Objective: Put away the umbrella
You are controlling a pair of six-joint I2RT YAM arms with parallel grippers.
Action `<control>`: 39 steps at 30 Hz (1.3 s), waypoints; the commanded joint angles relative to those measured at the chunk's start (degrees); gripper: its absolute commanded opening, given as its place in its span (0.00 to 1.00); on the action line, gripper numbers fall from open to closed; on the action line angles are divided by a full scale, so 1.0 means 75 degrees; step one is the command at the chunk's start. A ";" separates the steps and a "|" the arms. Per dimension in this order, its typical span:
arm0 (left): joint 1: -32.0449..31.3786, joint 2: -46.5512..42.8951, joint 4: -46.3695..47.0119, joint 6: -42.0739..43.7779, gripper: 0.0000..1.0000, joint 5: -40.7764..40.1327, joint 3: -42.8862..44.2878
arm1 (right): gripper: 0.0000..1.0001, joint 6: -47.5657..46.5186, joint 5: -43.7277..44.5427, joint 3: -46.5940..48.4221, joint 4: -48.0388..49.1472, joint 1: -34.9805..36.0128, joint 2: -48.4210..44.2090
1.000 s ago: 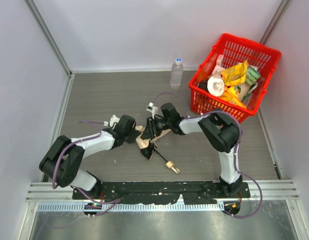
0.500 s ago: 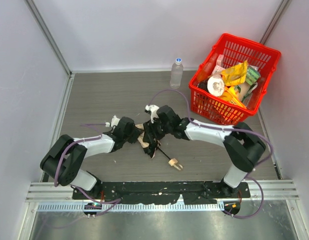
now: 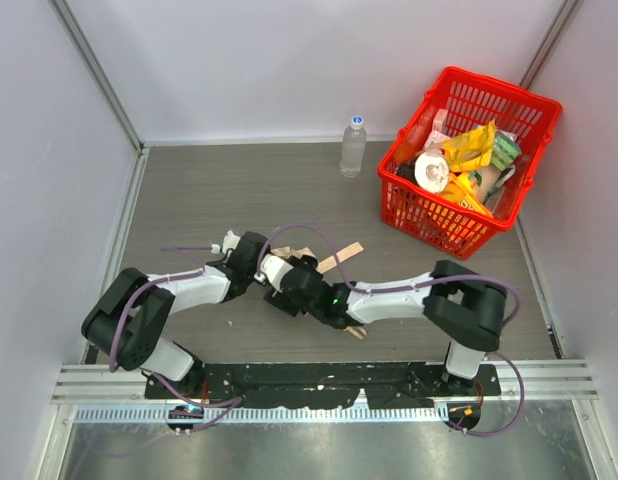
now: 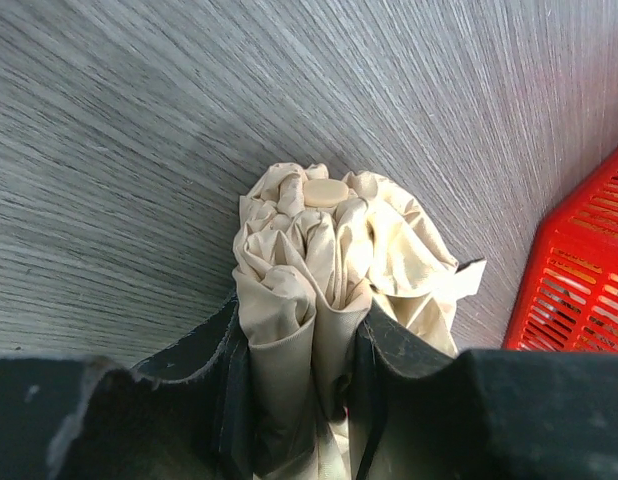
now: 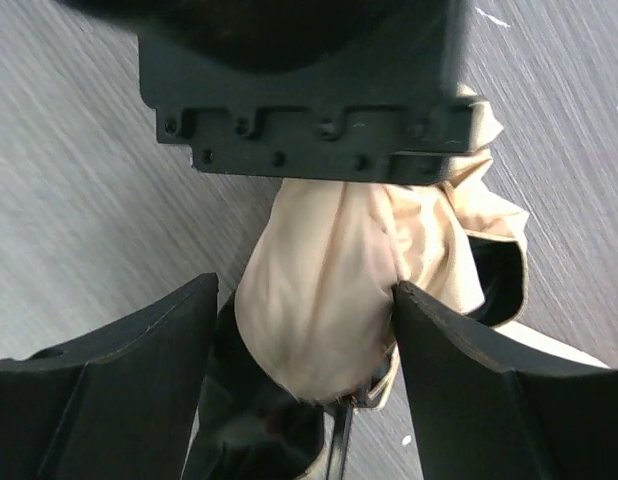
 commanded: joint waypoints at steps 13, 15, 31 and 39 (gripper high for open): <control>-0.0034 0.0406 -0.2603 0.0100 0.00 0.0007 -0.0599 | 0.12 0.0721 0.1658 0.0088 0.0145 -0.0109 0.1705; -0.0046 0.0347 -0.2533 0.0158 0.00 0.0007 -0.0611 | 0.01 0.1061 0.0701 0.0018 -0.0125 -0.0191 0.1775; -0.0046 -0.2522 0.0020 0.1013 1.00 -0.0275 -0.2239 | 0.01 0.3382 -0.4996 -0.1610 0.1077 -0.1585 0.1248; -0.0069 -0.3451 -0.0013 0.1214 1.00 -0.0357 -0.2592 | 0.01 0.4740 -0.6769 -0.1962 0.2227 -0.2324 0.1739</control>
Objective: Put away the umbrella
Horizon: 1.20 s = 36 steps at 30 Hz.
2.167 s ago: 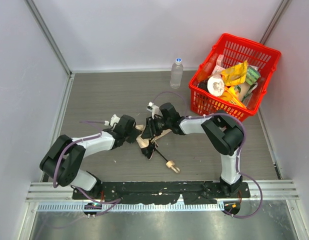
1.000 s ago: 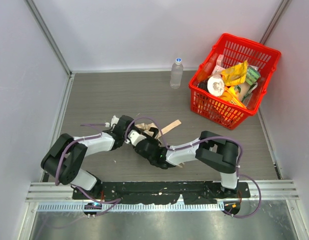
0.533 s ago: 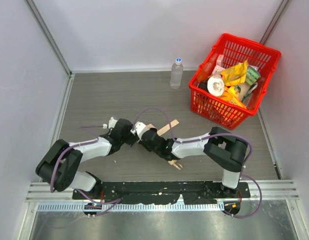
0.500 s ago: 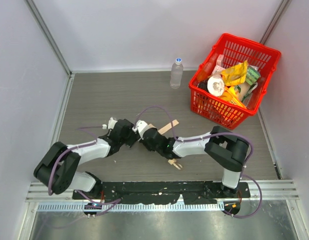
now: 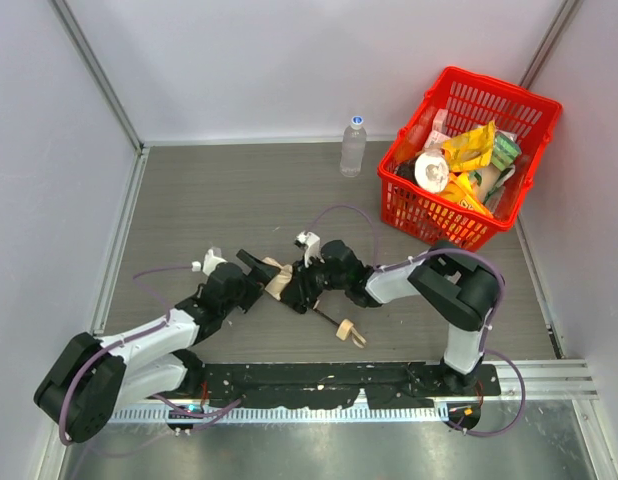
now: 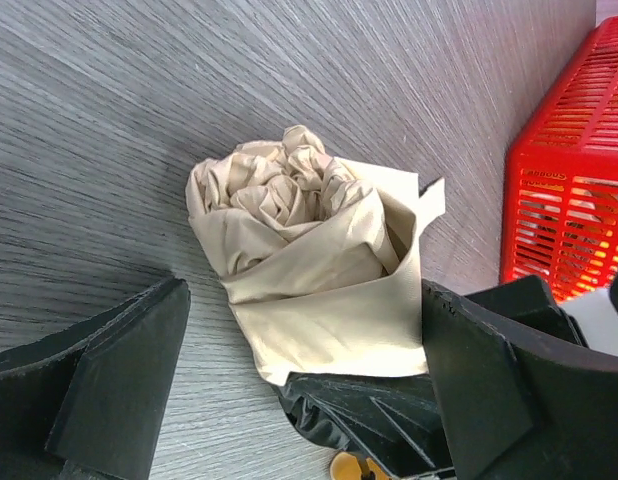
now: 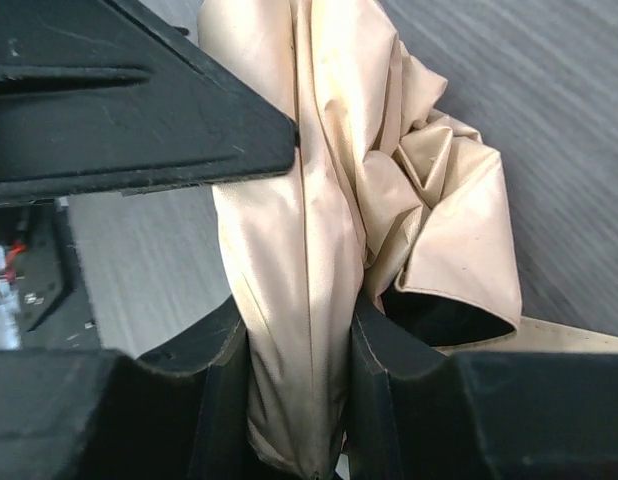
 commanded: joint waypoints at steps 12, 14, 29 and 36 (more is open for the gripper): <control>-0.0658 0.1786 -0.2251 -0.1190 1.00 -0.0541 0.0520 | 0.01 0.4159 -0.4000 -0.0308 0.2257 -0.1113 0.2371; -0.0658 0.2021 -0.2603 -0.1400 1.00 -0.0705 0.0603 | 0.01 0.4795 -0.4340 -0.0320 0.3008 -0.1219 0.2617; -0.0647 0.2573 -0.1995 -0.0370 0.54 -0.1022 0.0533 | 0.01 0.4341 -0.5292 0.0453 0.1490 -0.1337 0.2958; -0.0647 0.3017 -0.1995 -0.0054 0.10 -0.0765 0.0767 | 0.01 0.3219 -0.5058 0.0850 -0.0043 -0.1337 0.2620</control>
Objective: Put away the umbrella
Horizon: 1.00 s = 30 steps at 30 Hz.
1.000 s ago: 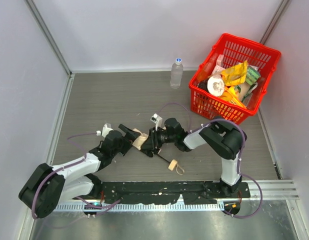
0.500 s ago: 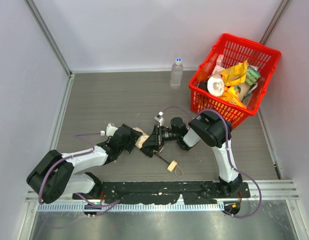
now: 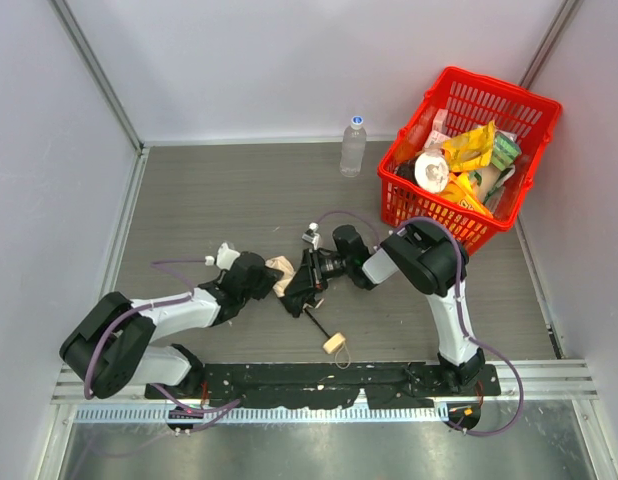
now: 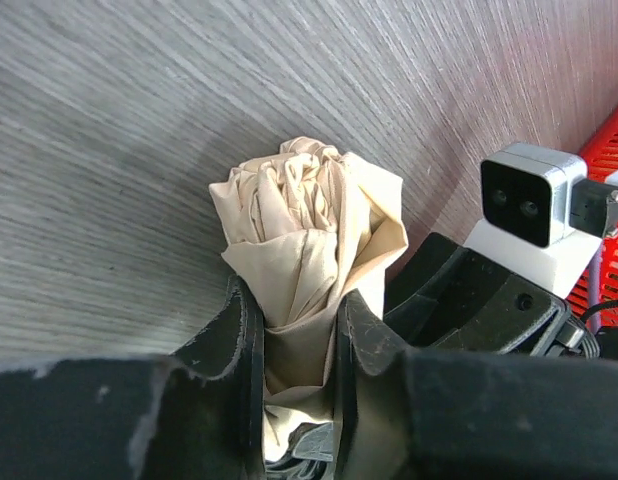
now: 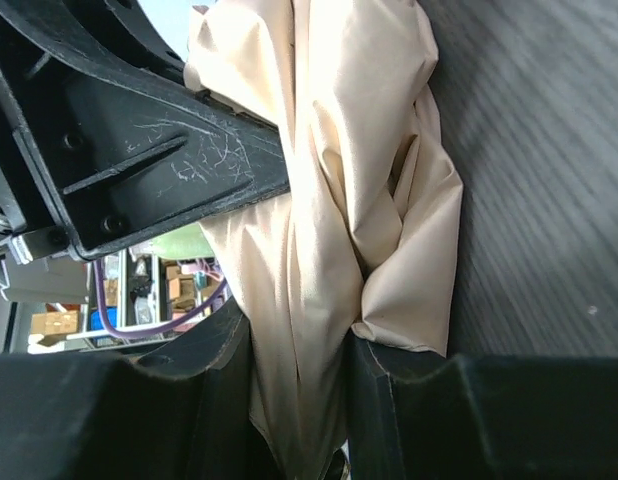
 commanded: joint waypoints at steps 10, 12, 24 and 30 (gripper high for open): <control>-0.0029 0.0960 -0.1774 0.0766 0.00 0.0274 -0.0278 | 0.43 -0.3938 0.2506 0.0970 -0.6478 0.0319 -0.1641; -0.0029 0.0937 -0.1774 0.0731 0.00 0.0356 -0.0290 | 0.59 -0.4242 0.3418 0.1040 -0.7107 0.0458 -0.2191; -0.0029 0.0621 -0.2113 0.0754 0.00 0.0333 -0.0114 | 0.74 -0.6281 0.8473 0.0503 -0.6098 0.2368 -0.4629; -0.0029 0.0551 -0.2137 0.0544 0.00 0.0450 -0.0173 | 0.75 -0.7254 0.9915 -0.0248 -0.4407 0.3189 -0.4105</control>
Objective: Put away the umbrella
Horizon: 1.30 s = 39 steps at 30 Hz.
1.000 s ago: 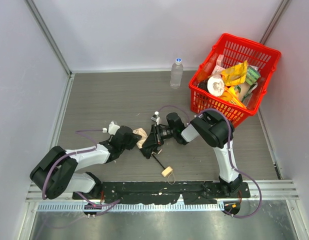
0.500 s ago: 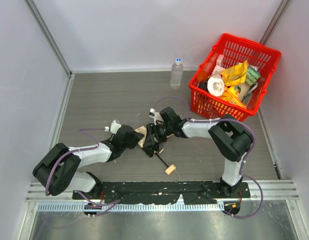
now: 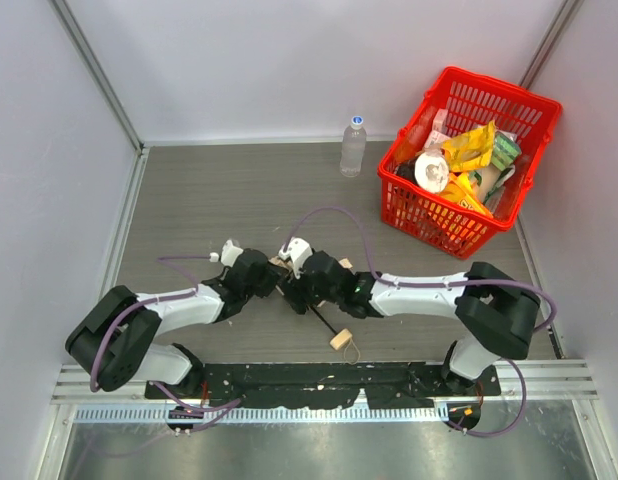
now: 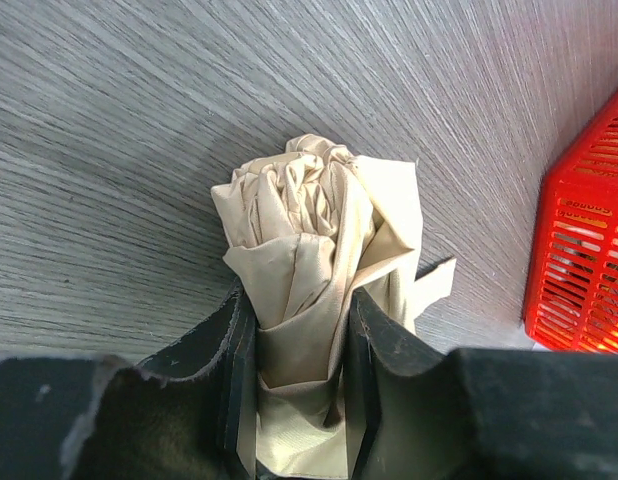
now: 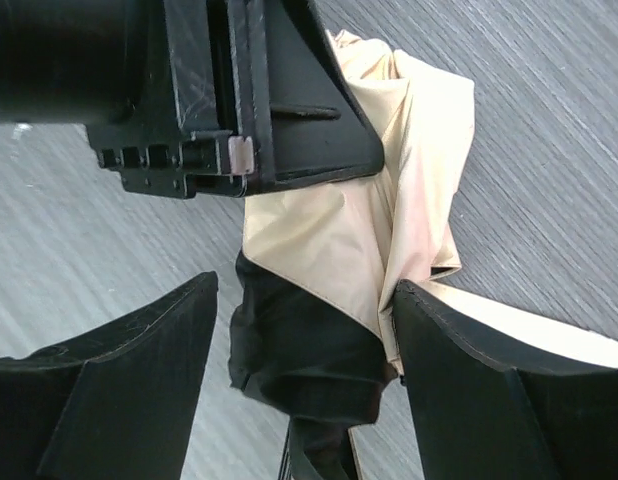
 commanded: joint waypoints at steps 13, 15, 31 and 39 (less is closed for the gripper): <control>-0.0043 0.0300 -0.2807 -0.0197 0.00 0.0378 -0.0224 | 0.61 -0.1289 0.3385 0.0654 0.1281 0.1098 0.2396; -0.0043 0.0242 -0.2900 -0.0384 0.00 0.0425 -0.0224 | 0.48 -0.1055 0.3585 0.0549 0.1269 0.1169 0.2502; -0.0043 -0.1409 -0.2960 -0.0174 0.77 -0.0219 -0.0540 | 0.01 0.0539 -0.1024 -0.0998 0.1644 -0.0024 0.2140; 0.0003 -0.2547 -0.2842 0.0342 1.00 -0.0243 -0.0903 | 0.01 0.1207 -0.3979 -0.1315 0.1830 -0.1325 0.2186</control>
